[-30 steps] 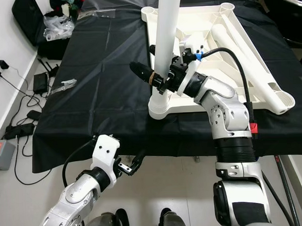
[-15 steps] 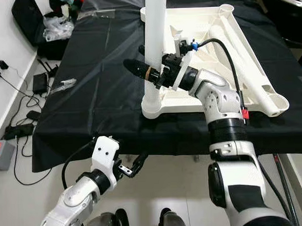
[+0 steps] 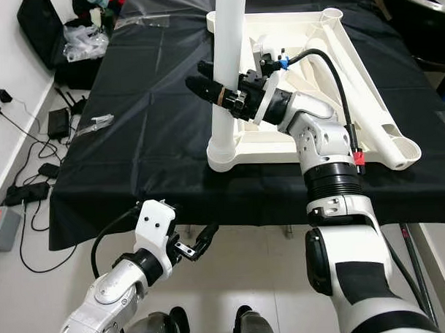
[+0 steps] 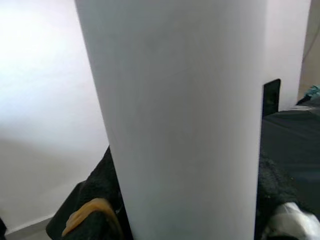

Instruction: Building children table

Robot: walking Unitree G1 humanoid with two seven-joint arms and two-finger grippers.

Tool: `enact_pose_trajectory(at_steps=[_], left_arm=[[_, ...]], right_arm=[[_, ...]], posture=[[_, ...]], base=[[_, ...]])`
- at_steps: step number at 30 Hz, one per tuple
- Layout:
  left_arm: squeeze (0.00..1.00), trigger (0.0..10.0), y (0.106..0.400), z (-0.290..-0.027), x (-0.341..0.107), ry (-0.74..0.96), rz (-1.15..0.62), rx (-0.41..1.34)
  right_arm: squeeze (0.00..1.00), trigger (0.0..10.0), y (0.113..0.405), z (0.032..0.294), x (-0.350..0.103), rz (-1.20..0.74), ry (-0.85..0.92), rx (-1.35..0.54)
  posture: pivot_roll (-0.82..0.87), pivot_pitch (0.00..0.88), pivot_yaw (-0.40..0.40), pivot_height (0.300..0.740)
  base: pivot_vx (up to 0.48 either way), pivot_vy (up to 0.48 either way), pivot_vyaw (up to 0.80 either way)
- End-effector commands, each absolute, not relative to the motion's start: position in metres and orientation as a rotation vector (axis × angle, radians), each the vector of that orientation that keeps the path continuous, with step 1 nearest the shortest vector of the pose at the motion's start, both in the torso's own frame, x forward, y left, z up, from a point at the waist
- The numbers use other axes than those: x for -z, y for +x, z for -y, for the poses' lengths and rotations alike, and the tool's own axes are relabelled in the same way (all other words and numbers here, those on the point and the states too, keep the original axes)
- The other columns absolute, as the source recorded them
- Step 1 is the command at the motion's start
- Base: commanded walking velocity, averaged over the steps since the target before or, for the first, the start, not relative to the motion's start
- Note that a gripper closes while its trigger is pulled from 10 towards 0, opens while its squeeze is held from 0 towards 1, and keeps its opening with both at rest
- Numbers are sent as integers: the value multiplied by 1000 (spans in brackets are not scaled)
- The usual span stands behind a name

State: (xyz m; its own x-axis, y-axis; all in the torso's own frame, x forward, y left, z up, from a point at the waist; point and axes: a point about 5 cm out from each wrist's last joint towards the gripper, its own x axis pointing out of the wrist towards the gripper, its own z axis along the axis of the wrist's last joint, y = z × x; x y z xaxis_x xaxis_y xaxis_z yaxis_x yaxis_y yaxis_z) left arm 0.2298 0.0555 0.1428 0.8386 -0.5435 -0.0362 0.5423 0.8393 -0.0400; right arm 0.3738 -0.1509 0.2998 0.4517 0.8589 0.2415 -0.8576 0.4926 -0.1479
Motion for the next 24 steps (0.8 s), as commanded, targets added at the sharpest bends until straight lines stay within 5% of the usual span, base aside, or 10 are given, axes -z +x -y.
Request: enact_pose_trajectory(at_steps=[1, 17, 24], left_arm=[[0, 10000, 228, -54, -141, -32, -56, 573], [0, 10000, 231, -55, -139, -16, -57, 566], [0, 10000, 231, -56, -140, -14, -58, 565]], right_arm=[[0, 0, 374, 149, -293, 279, 1, -1043], [0, 0, 364, 157, -260, 226, -88, -375], [0, 0, 360, 136, -265, 278, -47, -89]], posture=[[159, 231, -24, 740], [144, 230, -20, 740], [150, 240, -19, 740]], base=[[0, 0, 0], [0, 0, 0], [0, 0, 0]])
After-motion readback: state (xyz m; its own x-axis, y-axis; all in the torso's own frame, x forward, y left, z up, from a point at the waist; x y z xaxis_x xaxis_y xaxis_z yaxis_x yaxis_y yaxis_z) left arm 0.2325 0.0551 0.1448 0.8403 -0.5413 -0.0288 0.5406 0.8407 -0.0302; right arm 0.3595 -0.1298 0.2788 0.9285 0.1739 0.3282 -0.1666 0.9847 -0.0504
